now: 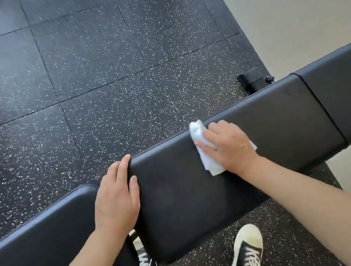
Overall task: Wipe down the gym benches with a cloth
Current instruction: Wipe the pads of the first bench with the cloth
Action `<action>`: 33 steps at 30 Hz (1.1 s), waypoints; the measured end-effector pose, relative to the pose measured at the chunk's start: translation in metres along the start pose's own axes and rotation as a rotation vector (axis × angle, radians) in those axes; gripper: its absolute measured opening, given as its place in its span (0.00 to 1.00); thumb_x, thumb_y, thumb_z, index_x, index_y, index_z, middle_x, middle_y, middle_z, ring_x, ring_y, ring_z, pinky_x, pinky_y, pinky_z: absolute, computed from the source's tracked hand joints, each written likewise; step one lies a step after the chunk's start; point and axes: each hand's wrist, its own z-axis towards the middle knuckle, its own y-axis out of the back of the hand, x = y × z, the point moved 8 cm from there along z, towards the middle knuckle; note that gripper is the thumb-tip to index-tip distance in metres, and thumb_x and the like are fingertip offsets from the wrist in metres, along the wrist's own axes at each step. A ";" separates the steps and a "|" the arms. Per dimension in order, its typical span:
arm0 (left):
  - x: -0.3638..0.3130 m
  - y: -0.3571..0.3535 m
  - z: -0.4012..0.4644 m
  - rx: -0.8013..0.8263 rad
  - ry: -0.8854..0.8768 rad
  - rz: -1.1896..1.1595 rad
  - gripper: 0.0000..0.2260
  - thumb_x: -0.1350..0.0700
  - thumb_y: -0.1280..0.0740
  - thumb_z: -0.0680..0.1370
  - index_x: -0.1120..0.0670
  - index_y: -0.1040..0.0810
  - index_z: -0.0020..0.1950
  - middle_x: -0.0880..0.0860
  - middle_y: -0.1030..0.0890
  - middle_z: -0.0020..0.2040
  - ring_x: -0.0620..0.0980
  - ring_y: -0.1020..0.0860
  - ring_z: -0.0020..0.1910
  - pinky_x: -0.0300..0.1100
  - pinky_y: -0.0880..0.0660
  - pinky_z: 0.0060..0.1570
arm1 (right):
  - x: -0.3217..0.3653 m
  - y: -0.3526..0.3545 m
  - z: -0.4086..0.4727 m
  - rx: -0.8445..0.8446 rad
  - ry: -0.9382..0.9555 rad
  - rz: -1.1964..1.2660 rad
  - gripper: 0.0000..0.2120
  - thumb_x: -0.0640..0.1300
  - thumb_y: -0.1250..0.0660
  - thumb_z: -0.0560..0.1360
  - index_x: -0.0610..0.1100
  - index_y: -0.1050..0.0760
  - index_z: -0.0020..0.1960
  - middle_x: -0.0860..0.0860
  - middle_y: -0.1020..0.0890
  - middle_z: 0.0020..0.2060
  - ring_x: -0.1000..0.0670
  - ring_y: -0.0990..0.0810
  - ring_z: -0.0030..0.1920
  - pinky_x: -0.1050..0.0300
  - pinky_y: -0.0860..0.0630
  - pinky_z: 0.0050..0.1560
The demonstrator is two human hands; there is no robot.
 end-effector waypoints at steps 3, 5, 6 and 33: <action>-0.002 -0.001 -0.001 -0.017 0.000 0.026 0.27 0.48 0.47 0.83 0.56 0.34 0.81 0.56 0.27 0.72 0.60 0.25 0.65 0.57 0.26 0.66 | -0.092 0.018 -0.006 0.030 -0.366 -0.109 0.09 0.39 0.27 0.77 0.34 0.21 0.51 0.38 0.24 0.35 0.35 0.23 0.34 0.41 0.23 0.33; 0.000 -0.002 -0.001 -0.027 0.002 0.036 0.26 0.49 0.47 0.83 0.56 0.34 0.81 0.57 0.27 0.72 0.60 0.25 0.64 0.57 0.26 0.66 | -0.105 0.016 -0.008 0.065 -0.528 -0.174 0.08 0.37 0.29 0.76 0.32 0.23 0.51 0.36 0.23 0.37 0.34 0.23 0.36 0.41 0.22 0.36; 0.001 -0.002 -0.001 -0.028 0.004 0.036 0.26 0.49 0.47 0.83 0.56 0.34 0.80 0.57 0.27 0.72 0.60 0.25 0.64 0.57 0.26 0.65 | -0.094 0.013 -0.005 0.070 -0.530 -0.211 0.08 0.37 0.30 0.77 0.32 0.23 0.52 0.36 0.22 0.38 0.35 0.22 0.36 0.43 0.22 0.37; -0.154 -0.049 0.055 0.119 -0.237 0.249 0.27 0.47 0.47 0.83 0.56 0.32 0.80 0.54 0.26 0.75 0.57 0.28 0.72 0.58 0.32 0.71 | -0.157 0.017 -0.082 0.207 -0.482 -0.182 0.23 0.47 0.51 0.83 0.38 0.27 0.69 0.43 0.26 0.41 0.40 0.27 0.41 0.42 0.28 0.41</action>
